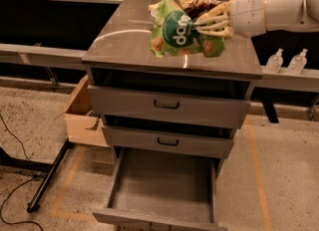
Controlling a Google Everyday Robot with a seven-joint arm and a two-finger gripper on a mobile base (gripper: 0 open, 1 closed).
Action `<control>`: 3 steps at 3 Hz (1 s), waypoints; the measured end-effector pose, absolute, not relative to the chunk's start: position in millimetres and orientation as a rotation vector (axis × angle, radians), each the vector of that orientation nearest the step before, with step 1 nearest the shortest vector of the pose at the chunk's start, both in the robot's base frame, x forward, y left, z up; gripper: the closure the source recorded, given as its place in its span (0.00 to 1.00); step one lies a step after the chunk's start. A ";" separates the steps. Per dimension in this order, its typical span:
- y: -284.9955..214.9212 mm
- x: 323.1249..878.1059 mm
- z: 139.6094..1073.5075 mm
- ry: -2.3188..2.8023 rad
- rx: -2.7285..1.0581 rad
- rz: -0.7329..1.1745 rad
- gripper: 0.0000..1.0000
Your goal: Pick green rice chip bag from bottom drawer and place on counter
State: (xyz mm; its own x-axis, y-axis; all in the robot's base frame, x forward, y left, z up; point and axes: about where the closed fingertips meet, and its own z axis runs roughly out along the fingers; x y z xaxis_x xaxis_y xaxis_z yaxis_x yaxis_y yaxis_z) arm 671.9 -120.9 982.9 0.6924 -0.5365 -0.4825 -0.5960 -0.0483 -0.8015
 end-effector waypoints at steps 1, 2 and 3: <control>-124.0 716.4 976.1 0.944 -1.706 -0.027 1.00; -123.9 751.9 958.7 0.977 -1.702 -0.081 1.00; -120.5 776.2 947.2 0.992 -1.689 -0.122 0.84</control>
Offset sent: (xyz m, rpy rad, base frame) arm 0.1263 -0.0121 -0.0416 -0.0904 -0.0742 -0.1761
